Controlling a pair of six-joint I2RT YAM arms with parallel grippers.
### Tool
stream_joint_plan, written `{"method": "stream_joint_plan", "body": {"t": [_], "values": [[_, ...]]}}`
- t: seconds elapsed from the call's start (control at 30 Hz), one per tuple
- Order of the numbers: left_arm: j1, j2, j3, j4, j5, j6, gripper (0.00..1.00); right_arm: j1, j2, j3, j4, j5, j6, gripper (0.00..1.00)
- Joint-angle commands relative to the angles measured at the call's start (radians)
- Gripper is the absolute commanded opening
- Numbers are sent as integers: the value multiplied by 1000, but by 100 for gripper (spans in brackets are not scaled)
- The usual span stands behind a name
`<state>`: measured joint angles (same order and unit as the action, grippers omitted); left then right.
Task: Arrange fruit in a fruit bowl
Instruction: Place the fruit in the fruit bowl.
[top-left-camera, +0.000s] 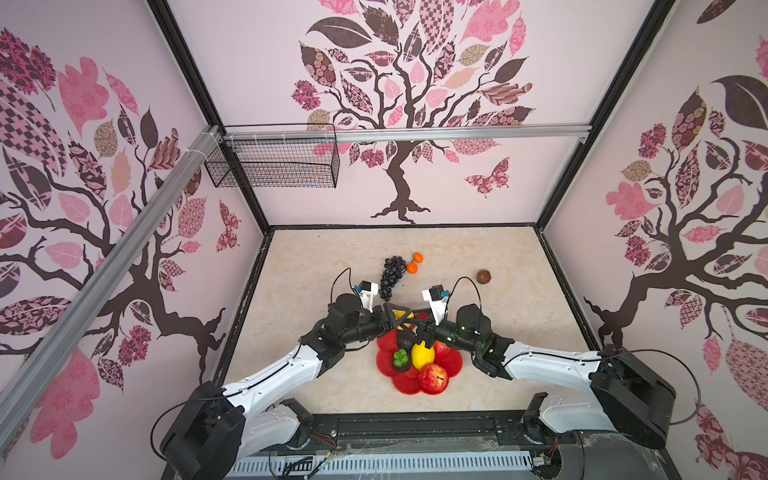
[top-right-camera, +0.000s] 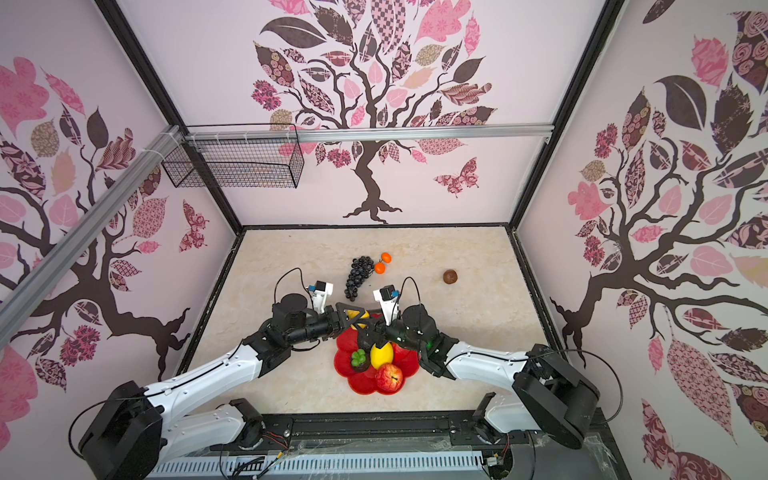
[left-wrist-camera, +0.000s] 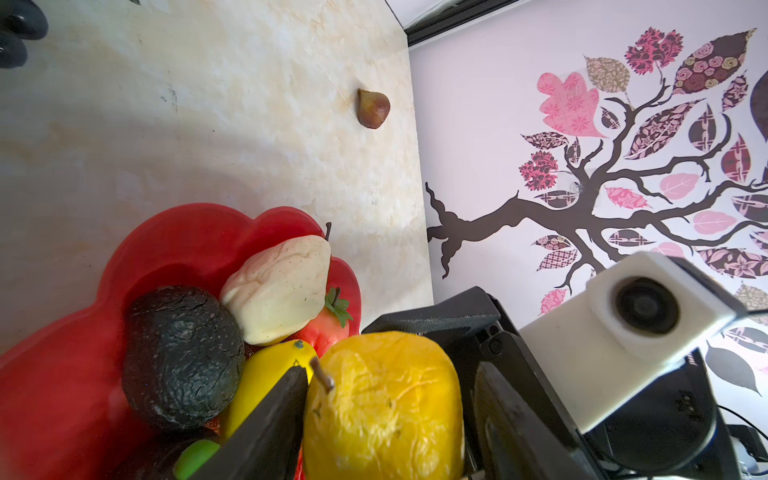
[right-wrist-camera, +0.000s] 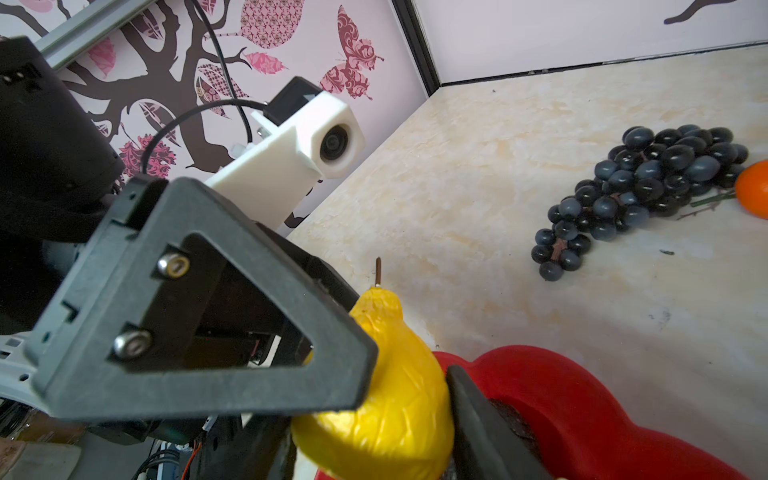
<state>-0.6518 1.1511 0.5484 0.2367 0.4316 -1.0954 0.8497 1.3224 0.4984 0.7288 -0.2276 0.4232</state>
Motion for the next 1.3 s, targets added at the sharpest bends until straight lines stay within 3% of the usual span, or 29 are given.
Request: {"method": "stream_joint_plan", "body": {"t": [0.0, 0.33, 0.73, 1.03, 1.27], "values": [[-24, 14, 63, 32, 75, 24, 63, 17, 23, 35, 30, -47, -10, 55], [-24, 41, 75, 32, 98, 32, 52, 32, 18, 34, 18, -20, -90, 56], [-23, 33, 79, -5, 71, 76, 46, 32, 19, 44, -28, 7, -118, 65], [-22, 1, 98, -131, 15, 180, 45, 32, -36, 13, -79, 61, -124, 81], [-25, -86, 104, -351, -170, 380, 44, 32, -203, -23, -256, 69, -136, 96]]}}
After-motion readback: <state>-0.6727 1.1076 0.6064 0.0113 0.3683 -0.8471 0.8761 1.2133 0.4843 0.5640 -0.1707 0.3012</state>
